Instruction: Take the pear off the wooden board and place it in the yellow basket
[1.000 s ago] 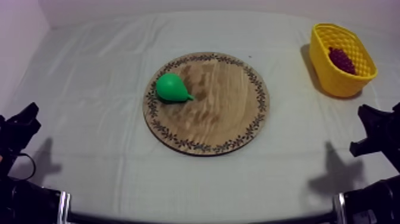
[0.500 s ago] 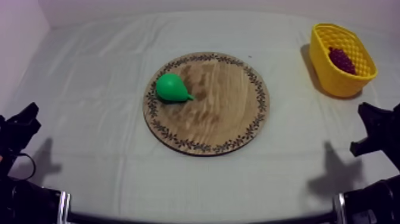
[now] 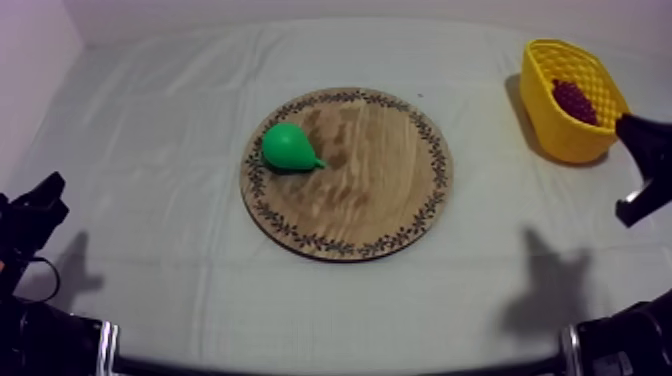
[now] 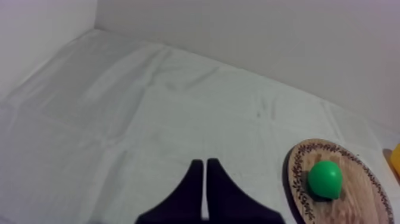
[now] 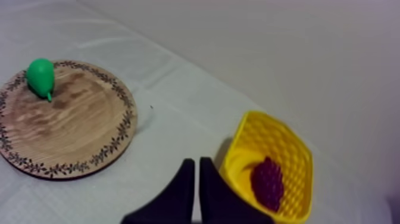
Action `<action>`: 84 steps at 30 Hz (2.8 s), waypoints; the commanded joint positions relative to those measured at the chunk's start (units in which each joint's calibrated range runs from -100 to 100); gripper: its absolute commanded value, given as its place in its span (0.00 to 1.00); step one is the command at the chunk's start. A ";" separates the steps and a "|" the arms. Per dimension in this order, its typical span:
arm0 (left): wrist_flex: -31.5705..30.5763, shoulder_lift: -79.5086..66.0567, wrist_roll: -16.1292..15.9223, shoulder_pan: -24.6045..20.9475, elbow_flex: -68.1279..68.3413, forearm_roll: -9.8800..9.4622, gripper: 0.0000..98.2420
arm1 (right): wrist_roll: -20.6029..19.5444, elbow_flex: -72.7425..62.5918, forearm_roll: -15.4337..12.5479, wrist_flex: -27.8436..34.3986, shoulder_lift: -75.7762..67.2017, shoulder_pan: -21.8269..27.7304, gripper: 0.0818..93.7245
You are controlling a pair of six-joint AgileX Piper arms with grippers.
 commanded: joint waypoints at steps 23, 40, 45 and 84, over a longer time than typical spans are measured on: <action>-0.01 0.00 -0.01 0.01 0.00 -0.02 0.00 | -2.81 -61.34 5.07 26.59 53.18 -17.03 0.00; -0.01 0.00 -0.01 0.01 0.00 -0.02 0.00 | -3.37 -93.49 7.53 43.54 83.82 -23.65 0.00; -0.01 0.00 -0.01 0.01 0.00 -0.02 0.00 | -3.34 -101.84 8.75 47.96 91.83 -25.00 0.00; -0.01 0.00 -0.01 0.01 0.00 -0.02 0.00 | -0.52 -114.32 11.04 60.64 114.36 -27.68 0.61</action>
